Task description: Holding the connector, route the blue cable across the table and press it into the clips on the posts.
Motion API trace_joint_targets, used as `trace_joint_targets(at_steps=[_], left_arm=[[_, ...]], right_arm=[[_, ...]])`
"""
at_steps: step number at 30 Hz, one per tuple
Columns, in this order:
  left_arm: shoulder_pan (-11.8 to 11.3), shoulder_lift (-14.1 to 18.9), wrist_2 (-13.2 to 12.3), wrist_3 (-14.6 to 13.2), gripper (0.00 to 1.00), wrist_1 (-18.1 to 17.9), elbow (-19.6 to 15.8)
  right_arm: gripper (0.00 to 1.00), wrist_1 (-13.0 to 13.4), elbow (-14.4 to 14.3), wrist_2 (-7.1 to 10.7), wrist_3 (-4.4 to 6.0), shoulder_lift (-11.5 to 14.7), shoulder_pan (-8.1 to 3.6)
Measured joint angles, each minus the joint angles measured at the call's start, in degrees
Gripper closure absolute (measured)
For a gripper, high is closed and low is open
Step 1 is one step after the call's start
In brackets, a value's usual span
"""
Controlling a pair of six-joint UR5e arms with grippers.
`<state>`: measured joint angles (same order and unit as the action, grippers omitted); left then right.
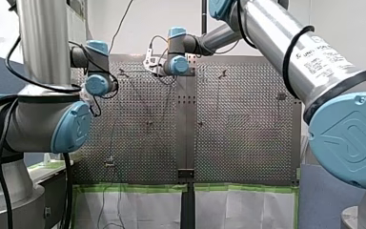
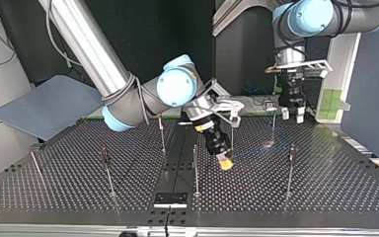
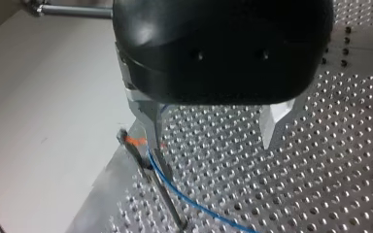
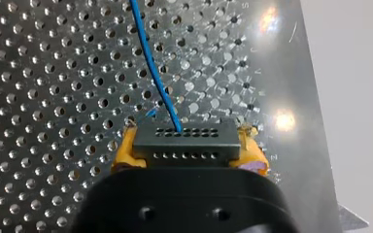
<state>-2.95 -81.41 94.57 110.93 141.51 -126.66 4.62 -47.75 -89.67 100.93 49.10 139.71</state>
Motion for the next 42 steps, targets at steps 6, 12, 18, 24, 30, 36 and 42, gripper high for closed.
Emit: trace_joint_targets(at_steps=[6,12,18,24,30,36,42], left_arm=[[1.27,2.55,-0.12,-3.14,0.00,1.94,1.10],[2.67,3.12,-0.22,-6.10,0.00,5.27,3.32],[4.16,3.13,-0.22,-7.79,0.00,6.87,5.29],[5.79,2.30,-0.08,-8.99,0.00,8.33,8.40],[6.95,-0.84,1.41,-11.46,0.00,10.72,11.96],[7.69,-4.11,4.19,-14.32,0.00,11.93,15.30],[8.14,-6.88,5.02,-15.18,0.00,11.69,18.33]], right_arm=[[1.00,-0.38,0.00,-0.28,0.04,0.00,-0.29],[1.00,-0.47,0.02,-0.40,0.14,0.00,-0.51],[1.00,-0.48,0.02,-0.40,0.09,0.00,-0.53],[1.00,-0.40,0.01,-0.42,0.08,0.00,-0.54],[1.00,-0.39,0.03,-0.39,0.08,0.00,-0.56],[1.00,-0.39,0.04,-0.34,0.01,0.00,-0.61],[1.00,-0.39,0.07,-0.34,0.03,0.00,-0.72]])
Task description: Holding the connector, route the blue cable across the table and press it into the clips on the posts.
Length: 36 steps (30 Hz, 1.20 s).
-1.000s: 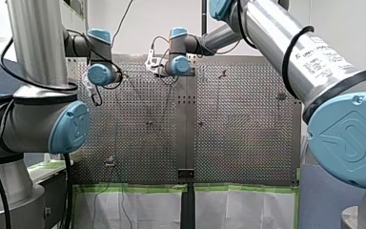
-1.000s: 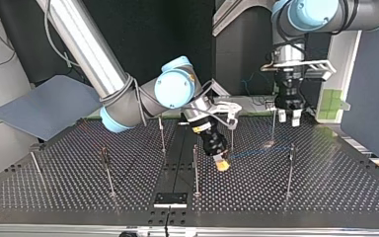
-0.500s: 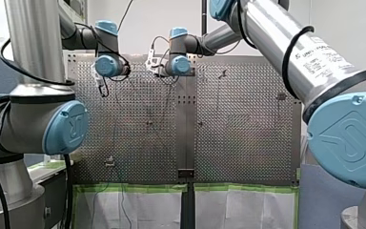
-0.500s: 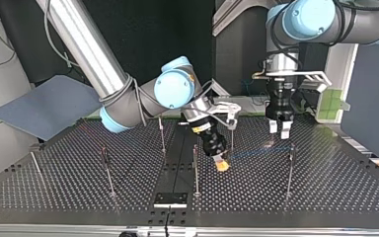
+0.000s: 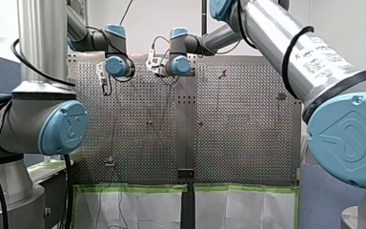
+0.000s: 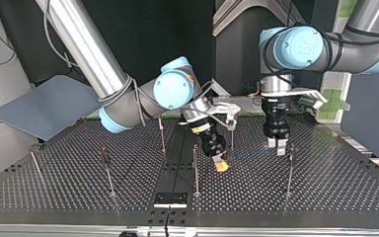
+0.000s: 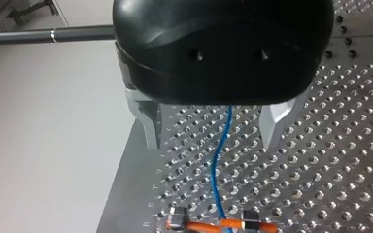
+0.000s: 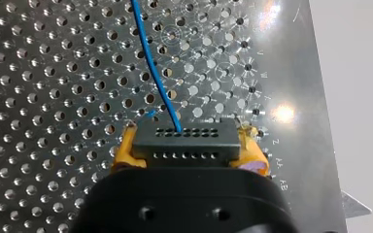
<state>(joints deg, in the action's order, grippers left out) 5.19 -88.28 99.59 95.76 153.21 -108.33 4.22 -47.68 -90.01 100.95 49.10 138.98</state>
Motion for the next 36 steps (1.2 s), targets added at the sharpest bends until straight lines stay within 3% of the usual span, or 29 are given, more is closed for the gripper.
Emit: trace_joint_targets(at_steps=[12,19,21,22,24,25,26,27,28,30,36], left_arm=[[0.55,-6.52,1.46,-0.74,0.00,-1.05,5.92],[0.31,-7.50,2.16,-0.58,0.00,-1.78,6.91],[0.40,-7.52,2.04,-0.18,0.16,-1.76,6.91],[0.45,-7.52,1.98,0.16,0.16,-1.74,6.91],[0.51,-7.53,1.99,1.13,0.43,-1.69,6.91],[0.53,-7.53,2.07,1.53,0.43,-1.65,6.92],[0.55,-7.53,2.24,1.98,0.60,-1.60,6.92],[0.57,-7.53,2.36,2.26,0.71,-1.55,6.92],[0.57,-7.54,2.46,2.56,0.71,-1.51,6.92],[0.57,-7.54,2.62,3.30,0.99,-1.35,6.92],[0.50,-7.54,2.74,4.54,0.99,-0.25,6.28]], right_arm=[[1.00,-0.08,0.22,0.08,0.13,0.00,-0.07],[1.00,-0.08,0.23,0.09,0.13,0.00,-0.07],[1.00,-0.11,0.22,0.09,0.14,0.00,-0.07],[1.00,-0.13,0.23,0.09,0.14,0.00,-0.07],[1.00,-0.19,0.23,0.09,0.14,0.00,-0.07],[1.00,-0.24,0.22,0.09,0.14,0.00,-0.07],[1.00,-0.29,0.21,0.09,0.14,0.00,-0.07],[1.00,-0.34,0.20,0.09,0.14,0.00,-0.07],[1.00,-0.44,0.20,0.09,0.12,0.00,-0.07],[1.00,-0.58,0.20,0.09,0.09,0.00,-0.04],[1.00,-0.92,0.12,0.09,0.09,0.00,0.21]])
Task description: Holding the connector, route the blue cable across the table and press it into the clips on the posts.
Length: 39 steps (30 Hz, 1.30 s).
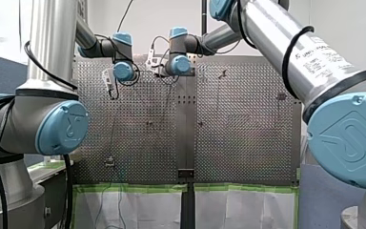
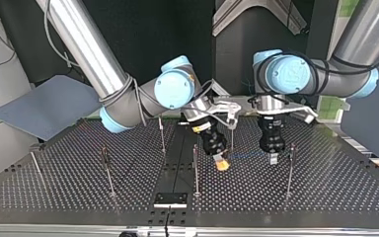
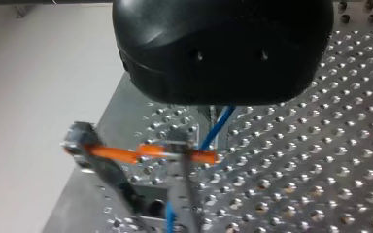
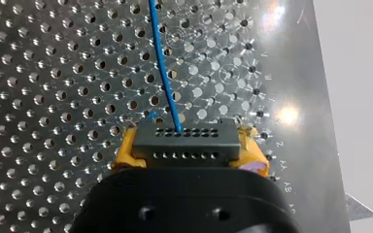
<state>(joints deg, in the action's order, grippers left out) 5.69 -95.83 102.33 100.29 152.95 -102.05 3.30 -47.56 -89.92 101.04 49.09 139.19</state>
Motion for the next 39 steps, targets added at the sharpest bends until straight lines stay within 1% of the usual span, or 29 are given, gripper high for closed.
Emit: trace_joint_targets(at_steps=[4,9,19,25,29,33,39], left_arm=[[0.09,0.00,0.02,-0.13,0.99,0.20,-1.41],[0.16,0.00,0.12,-0.88,0.99,-0.22,-4.12],[0.32,-0.34,1.43,-1.20,0.99,-2.66,-9.82],[0.80,-2.82,1.48,-2.44,0.99,-3.19,-11.11],[0.97,-4.59,1.30,-1.95,0.99,-4.75,-12.52],[0.97,-5.01,1.35,-1.52,0.99,-6.75,-13.36],[1.10,-5.10,1.19,-1.40,0.99,-8.10,-13.90]], right_arm=[[1.00,-0.28,-0.25,-0.02,0.15,-0.05,0.08],[1.00,-0.45,-1.16,-0.06,0.28,-0.09,0.15],[1.00,-0.40,-5.42,-0.16,0.30,-0.10,-0.02],[1.00,-0.37,-7.68,-0.15,0.13,-0.13,0.02],[1.00,-0.25,-9.55,-0.13,-0.03,-0.13,0.02],[1.00,-0.23,-11.92,-0.03,-0.42,-0.13,0.02],[1.00,-0.19,-15.64,0.06,-1.64,-0.15,-0.05]])
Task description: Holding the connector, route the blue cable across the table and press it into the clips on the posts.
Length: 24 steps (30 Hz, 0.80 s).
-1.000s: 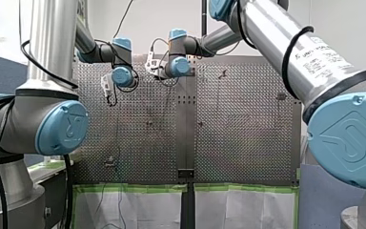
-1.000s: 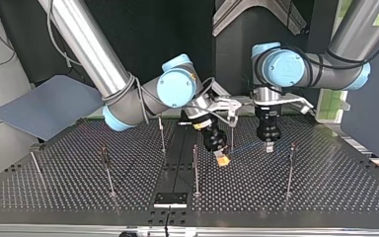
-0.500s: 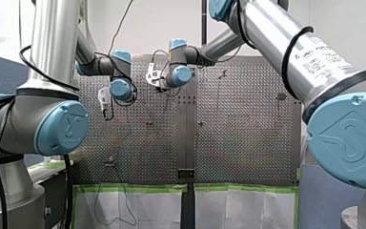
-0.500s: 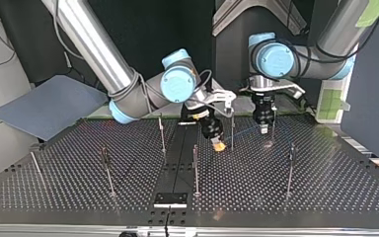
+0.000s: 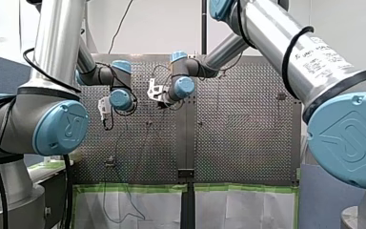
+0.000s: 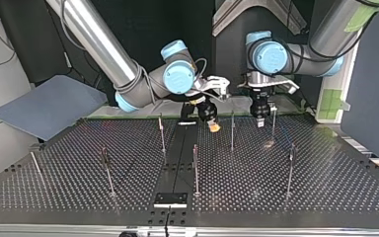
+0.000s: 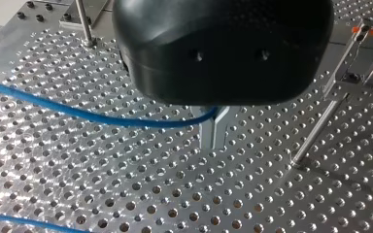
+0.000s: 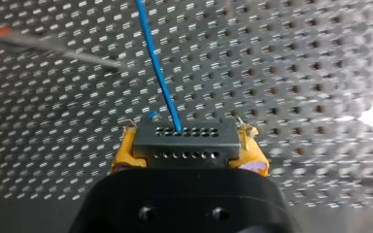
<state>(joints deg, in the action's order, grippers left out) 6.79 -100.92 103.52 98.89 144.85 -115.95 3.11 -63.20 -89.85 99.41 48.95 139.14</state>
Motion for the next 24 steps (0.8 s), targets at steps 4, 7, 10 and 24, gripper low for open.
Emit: trace_joint_targets(at_steps=[4,7,10,24], left_arm=[[0.31,-0.57,-0.62,-0.06,0.99,-0.25,-0.21],[0.62,-1.74,-0.84,-0.40,0.99,-0.32,-0.28],[0.78,-3.08,-0.65,-1.13,0.99,-0.41,-0.34],[-0.08,-6.22,-0.99,-0.33,0.99,-4.91,-3.22]], right_arm=[[1.00,0.23,-2.34,-0.11,-0.60,-0.01,-0.18],[1.00,0.36,-3.40,-0.16,-0.70,-0.01,-0.42],[1.00,0.41,-3.77,-0.16,-0.75,-0.03,-0.78],[1.00,1.89,-5.95,-0.09,-0.68,-0.26,-1.85]])
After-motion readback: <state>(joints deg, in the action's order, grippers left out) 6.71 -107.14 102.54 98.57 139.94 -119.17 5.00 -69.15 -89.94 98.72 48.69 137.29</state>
